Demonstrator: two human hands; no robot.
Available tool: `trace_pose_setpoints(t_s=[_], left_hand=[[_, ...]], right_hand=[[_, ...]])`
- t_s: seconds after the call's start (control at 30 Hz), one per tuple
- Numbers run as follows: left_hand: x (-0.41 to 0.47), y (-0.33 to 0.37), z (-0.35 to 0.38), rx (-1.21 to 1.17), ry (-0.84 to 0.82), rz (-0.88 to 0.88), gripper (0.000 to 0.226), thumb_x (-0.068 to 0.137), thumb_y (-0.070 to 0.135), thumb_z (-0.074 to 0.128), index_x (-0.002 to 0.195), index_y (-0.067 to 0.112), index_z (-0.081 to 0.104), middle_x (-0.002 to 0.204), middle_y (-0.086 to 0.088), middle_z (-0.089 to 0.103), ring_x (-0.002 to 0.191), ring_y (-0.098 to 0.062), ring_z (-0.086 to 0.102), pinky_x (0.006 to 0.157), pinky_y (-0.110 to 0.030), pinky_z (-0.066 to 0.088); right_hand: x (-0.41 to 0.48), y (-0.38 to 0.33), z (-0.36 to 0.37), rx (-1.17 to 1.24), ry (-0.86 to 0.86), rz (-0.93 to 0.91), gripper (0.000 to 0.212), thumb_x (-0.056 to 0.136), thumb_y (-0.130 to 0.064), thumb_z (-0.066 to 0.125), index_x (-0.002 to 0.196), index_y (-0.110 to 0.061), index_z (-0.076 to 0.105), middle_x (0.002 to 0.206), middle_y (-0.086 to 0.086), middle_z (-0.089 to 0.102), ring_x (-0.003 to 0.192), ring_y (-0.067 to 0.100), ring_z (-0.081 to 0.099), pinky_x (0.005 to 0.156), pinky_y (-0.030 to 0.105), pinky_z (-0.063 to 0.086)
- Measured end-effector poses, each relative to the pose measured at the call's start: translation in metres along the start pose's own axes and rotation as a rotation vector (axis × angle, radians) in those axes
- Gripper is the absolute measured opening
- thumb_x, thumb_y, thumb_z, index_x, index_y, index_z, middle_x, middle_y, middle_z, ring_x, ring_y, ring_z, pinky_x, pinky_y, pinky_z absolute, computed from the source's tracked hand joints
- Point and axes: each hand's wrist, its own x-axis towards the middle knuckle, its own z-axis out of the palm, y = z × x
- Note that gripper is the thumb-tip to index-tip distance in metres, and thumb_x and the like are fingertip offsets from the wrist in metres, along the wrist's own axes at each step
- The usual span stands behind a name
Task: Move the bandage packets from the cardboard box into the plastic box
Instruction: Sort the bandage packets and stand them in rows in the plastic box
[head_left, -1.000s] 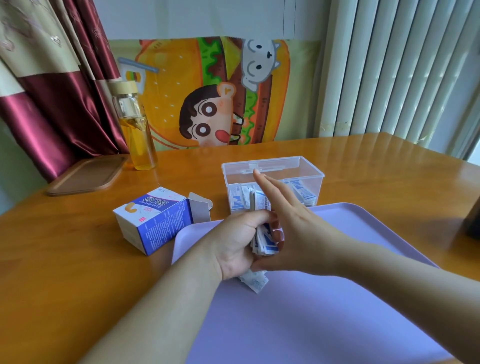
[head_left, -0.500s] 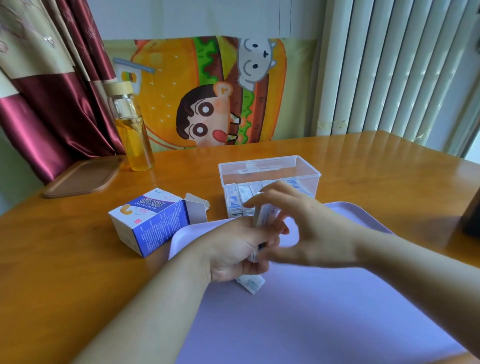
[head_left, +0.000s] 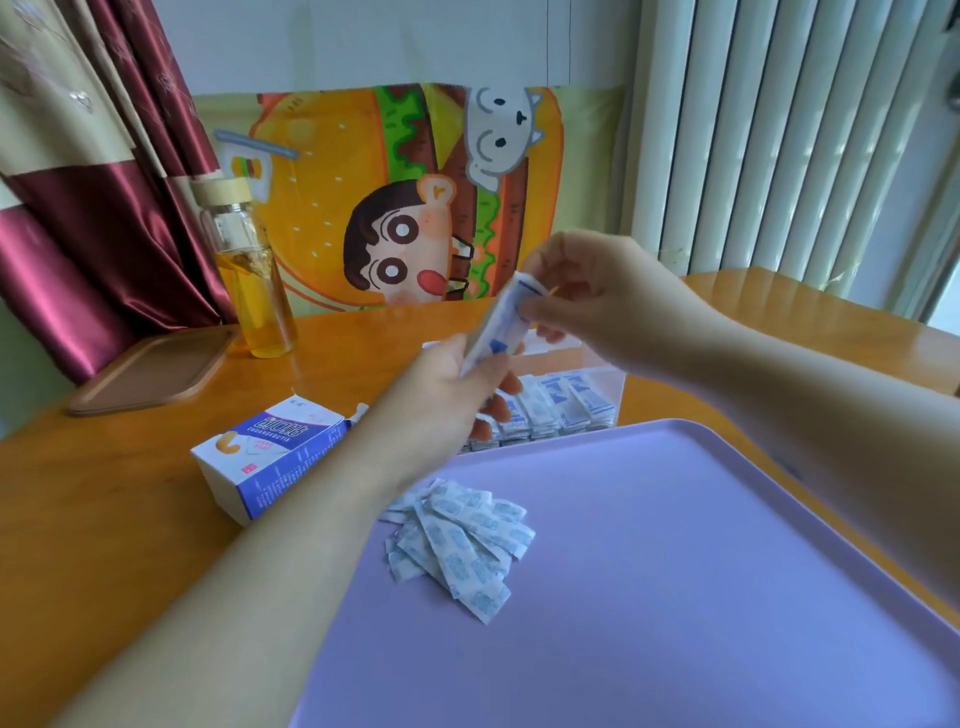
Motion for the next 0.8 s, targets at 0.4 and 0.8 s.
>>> trace_pose_setpoints(t_s=[0.4, 0.8], left_hand=[[0.097, 0.007, 0.002, 0.505, -0.21, -0.041, 0.027, 0.096, 0.044, 0.04, 0.099, 0.023, 0.058, 0.093, 0.005, 0.07, 0.079, -0.007, 0.067, 0.079, -0.035, 0.053], [0.157, -0.028, 0.022, 0.893, -0.522, -0.242, 0.026, 0.094, 0.024, 0.046, 0.103, 0.017, 0.069, 0.102, 0.003, 0.068, 0.093, -0.011, 0.062, 0.082, -0.028, 0.052]], right_hand=[[0.073, 0.065, -0.022, 0.149, -0.094, 0.37, 0.013, 0.088, 0.0, 0.059, 0.081, -0.01, 0.058, 0.075, 0.011, 0.062, 0.06, 0.014, 0.06, 0.064, 0.022, 0.056], [0.106, 0.115, -0.008, -0.346, -0.559, 0.621, 0.024, 0.09, 0.005, 0.054, 0.113, -0.003, 0.054, 0.075, 0.009, 0.058, 0.063, 0.015, 0.056, 0.051, 0.017, 0.05]])
